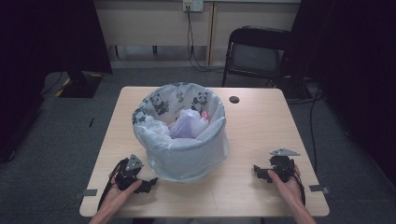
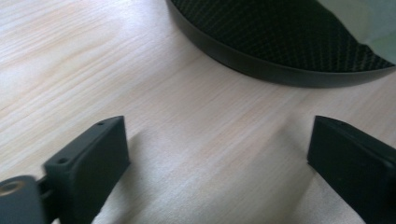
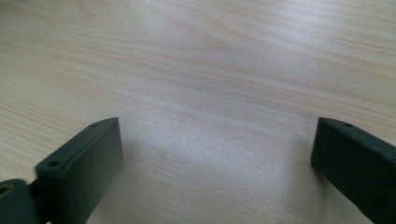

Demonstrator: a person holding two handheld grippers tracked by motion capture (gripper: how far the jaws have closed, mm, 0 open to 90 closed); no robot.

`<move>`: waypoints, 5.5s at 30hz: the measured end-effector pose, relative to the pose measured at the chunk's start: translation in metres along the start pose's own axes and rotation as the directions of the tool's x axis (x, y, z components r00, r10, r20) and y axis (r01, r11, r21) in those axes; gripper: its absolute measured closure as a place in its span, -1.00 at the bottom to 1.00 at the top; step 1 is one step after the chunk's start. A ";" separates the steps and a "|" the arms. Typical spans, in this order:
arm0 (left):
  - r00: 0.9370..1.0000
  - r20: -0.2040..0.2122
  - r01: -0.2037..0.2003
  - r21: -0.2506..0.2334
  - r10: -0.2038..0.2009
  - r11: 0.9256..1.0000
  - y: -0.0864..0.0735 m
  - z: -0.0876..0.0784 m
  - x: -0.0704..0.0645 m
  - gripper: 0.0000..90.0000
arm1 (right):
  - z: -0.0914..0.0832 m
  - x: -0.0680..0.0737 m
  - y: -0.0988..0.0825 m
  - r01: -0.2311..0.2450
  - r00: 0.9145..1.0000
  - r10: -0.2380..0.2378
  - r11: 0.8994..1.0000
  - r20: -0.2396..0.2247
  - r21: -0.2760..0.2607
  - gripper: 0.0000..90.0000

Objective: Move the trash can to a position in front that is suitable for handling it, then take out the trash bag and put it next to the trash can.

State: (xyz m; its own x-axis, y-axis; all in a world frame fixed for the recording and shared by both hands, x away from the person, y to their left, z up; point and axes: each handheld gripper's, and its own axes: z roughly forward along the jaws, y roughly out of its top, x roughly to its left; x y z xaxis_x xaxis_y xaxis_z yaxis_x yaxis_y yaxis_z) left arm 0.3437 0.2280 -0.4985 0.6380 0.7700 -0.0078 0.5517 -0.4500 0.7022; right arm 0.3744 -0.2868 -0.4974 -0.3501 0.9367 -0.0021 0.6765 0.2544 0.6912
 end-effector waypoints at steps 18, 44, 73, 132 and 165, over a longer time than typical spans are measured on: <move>0.993 0.027 0.118 -0.096 -0.116 0.988 0.019 -0.039 0.021 -0.58 | -0.027 0.032 0.049 0.069 0.958 -0.125 0.974 -0.256 -0.218 -0.33; 0.977 -0.053 0.183 -0.305 -0.208 0.935 0.085 -0.054 0.059 -0.50 | -0.009 0.076 0.170 0.060 0.951 -0.165 0.929 -0.262 -0.365 -0.19; 0.995 0.008 0.095 -0.324 -0.098 0.941 0.089 -0.041 0.026 0.04 | -0.031 0.082 0.151 0.082 0.917 -0.235 0.901 -0.321 -0.426 -0.10; 0.958 0.268 0.090 -0.611 0.099 0.786 0.137 -0.155 0.003 -0.28 | -0.146 0.033 0.160 -0.010 0.881 -0.272 0.808 -0.387 -0.589 0.11; 0.937 0.270 -0.011 -0.608 0.220 0.793 0.191 -0.150 -0.026 1.00 | -0.170 0.118 0.203 0.134 0.780 -0.460 0.784 -0.423 -0.606 -0.63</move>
State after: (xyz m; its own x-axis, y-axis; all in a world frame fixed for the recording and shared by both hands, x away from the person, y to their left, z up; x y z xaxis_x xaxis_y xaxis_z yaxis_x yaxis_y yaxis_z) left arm 0.3517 0.1904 -0.2575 0.8644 0.5007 -0.0450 0.1039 -0.0904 0.9905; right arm 0.3599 -0.1656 -0.2346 -0.8589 0.5120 -0.0136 0.0912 0.1791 0.9796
